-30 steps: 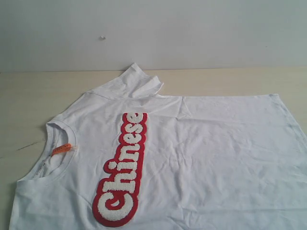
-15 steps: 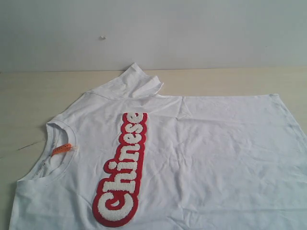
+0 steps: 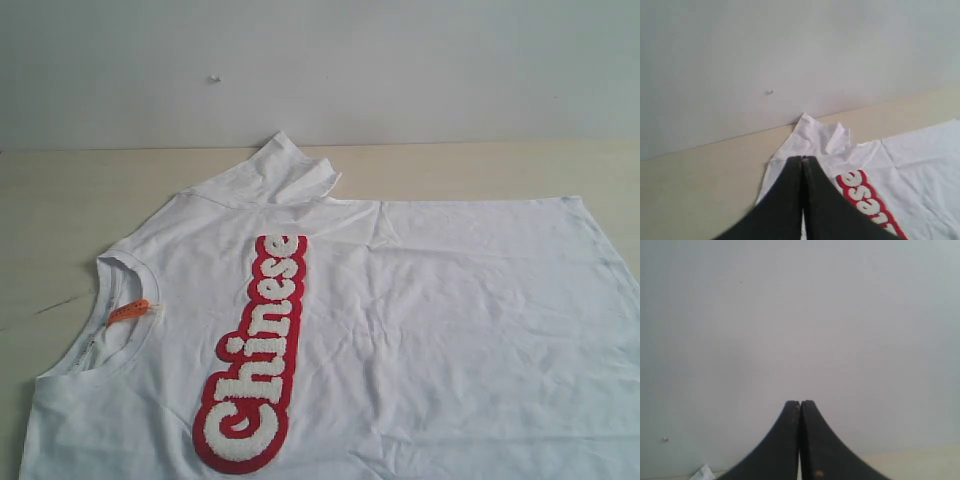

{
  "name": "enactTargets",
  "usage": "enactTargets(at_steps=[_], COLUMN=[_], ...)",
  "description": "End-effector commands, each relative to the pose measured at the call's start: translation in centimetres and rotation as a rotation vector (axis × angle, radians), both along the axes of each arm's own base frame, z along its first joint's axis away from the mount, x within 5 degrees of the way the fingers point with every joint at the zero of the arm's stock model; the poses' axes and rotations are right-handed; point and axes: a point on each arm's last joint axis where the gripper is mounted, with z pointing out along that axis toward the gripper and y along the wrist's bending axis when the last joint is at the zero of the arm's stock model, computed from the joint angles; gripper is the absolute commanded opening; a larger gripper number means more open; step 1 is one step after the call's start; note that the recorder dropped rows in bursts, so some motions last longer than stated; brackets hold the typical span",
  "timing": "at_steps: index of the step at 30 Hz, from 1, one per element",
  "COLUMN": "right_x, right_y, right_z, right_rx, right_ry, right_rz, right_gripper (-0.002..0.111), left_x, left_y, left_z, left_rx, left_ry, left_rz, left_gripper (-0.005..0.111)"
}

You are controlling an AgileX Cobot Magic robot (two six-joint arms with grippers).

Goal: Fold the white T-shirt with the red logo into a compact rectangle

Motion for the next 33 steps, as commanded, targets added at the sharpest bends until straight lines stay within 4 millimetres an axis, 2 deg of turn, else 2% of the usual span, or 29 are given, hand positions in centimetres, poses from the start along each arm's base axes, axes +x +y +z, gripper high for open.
enactTargets(at_steps=[1,5,9,12,15,19,23,24,29,33], right_x=[3.3,6.7,9.9,11.8,13.4,15.5,17.0,17.5,18.6,18.1], right_y=[-0.2,-0.4,-0.6,-0.5,-0.3,-0.3,-0.7,-1.2,-1.8,-1.8], right_z=[2.9,5.4,7.3,7.6,7.1,5.1,1.8,0.5,-3.6,-8.9], right_rx=[-0.078,-0.162,-0.330,-0.477,-0.694,-0.883,-1.073,-1.111,-1.091,-1.003], right_ry=[0.078,0.182,0.246,0.329,0.462,0.611,0.793,0.891,1.101,1.313], right_rz=[0.021,0.061,0.088,0.140,0.253,0.409,0.584,0.626,0.774,0.988], right_gripper=[0.000,0.000,0.000,0.000,0.000,0.000,0.000,0.000,0.000,0.000], left_x=[4.4,8.4,11.0,12.9,14.7,16.2,16.9,17.2,18.9,19.5], left_y=[-1.8,-3.4,-4.4,-5.2,-6.1,-6.7,-6.9,-7.0,-7.6,-7.8], left_z=[2.5,4.1,5.0,5.0,3.7,0.7,-2.3,-3.6,-7.1,-11.0], left_rx=[0.117,0.251,0.476,0.507,0.625,0.870,1.088,1.153,1.170,1.160], left_ry=[0.032,0.123,0.202,0.189,0.196,0.263,0.340,0.377,0.489,0.615], left_rz=[-0.040,-0.084,-0.191,-0.212,-0.301,-0.495,-0.743,-0.844,-0.937,-1.009], left_gripper=[0.000,0.000,0.000,0.000,0.000,0.000,0.000,0.000,0.000,0.000])
